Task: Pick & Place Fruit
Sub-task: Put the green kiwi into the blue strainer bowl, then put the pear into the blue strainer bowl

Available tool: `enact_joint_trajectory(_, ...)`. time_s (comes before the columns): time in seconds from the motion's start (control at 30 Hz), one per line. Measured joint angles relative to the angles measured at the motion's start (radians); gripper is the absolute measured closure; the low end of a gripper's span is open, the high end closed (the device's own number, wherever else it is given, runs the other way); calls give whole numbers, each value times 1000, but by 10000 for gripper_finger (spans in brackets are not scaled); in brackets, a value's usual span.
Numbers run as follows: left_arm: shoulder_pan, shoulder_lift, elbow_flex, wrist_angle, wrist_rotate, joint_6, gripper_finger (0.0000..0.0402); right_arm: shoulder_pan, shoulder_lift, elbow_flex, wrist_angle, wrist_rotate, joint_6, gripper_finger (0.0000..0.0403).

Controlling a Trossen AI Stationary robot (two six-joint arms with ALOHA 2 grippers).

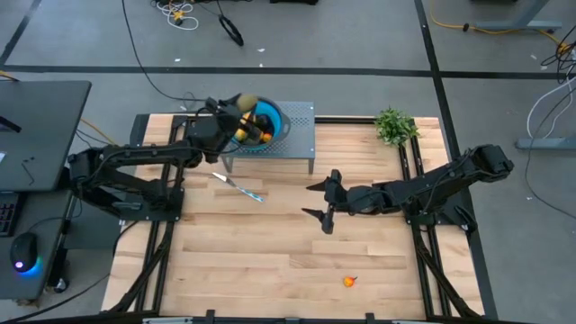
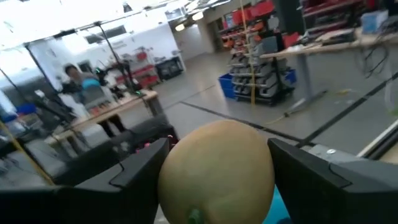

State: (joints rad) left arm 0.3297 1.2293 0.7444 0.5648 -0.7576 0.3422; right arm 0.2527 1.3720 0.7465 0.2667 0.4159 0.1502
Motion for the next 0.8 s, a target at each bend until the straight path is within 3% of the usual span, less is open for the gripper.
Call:
enact_joint_trajectory(0.3, 0, 0, 0, 10, 77, -116, 109, 0, 0, 0, -24, -1, 0, 75)
enact_joint_trajectory(0.8, -1, 0, 0, -25, 82, -103, 31, 0, 0, 0, -39, -1, 18, 75)
